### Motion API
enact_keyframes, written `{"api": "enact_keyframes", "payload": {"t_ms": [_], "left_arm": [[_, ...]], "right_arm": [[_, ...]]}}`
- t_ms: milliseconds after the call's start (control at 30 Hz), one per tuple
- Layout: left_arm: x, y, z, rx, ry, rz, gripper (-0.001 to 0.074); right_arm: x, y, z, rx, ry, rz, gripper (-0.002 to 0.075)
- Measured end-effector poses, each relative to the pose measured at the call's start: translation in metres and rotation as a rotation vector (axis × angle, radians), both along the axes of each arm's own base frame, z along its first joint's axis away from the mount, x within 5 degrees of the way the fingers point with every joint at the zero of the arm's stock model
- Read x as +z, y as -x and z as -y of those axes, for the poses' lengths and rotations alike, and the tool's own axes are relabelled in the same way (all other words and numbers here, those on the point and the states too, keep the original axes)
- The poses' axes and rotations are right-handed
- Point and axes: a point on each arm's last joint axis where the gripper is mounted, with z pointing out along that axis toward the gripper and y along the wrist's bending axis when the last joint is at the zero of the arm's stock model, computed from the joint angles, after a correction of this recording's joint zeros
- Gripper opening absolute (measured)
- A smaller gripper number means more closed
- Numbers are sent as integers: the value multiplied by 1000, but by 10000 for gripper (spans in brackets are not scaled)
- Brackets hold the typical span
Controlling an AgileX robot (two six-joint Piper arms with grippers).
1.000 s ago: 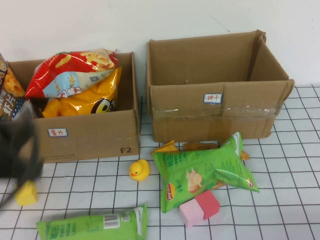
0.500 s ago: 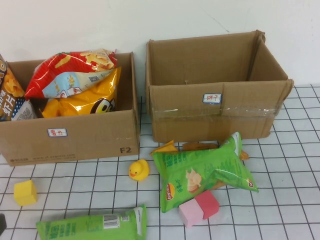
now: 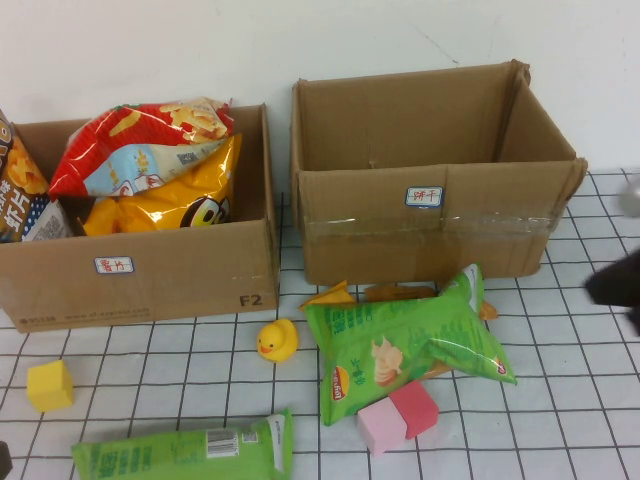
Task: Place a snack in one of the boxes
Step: Pick up the biscuit
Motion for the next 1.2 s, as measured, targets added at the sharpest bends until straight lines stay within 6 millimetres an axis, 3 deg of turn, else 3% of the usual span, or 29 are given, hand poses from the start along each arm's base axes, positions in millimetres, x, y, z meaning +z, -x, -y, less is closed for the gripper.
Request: {"api": "enact_keyframes", "payload": {"t_ms": [333, 567, 700, 900, 1100, 1200], "left_arm": [[0, 0, 0, 0, 3, -1, -1], [0, 0, 0, 4, -5, 2, -1], [0, 0, -1, 7, -11, 4, -1], [0, -1, -1, 10, -21, 8, -1], [0, -1, -1, 10, -21, 8, -1], [0, -1, -1, 11, -19, 7, -1]], "right_arm": [[-51, -63, -42, 25, 126, -155, -1], [-75, -75, -76, 62, 148, -211, -1], [-77, -69, -108, 139, 155, -191, -1], [-58, -63, -151, 233, 136, -101, -1], [-48, -68, -154, 245, 148, -51, 3], [-50, -70, -147, 254, 197, -56, 69]]}}
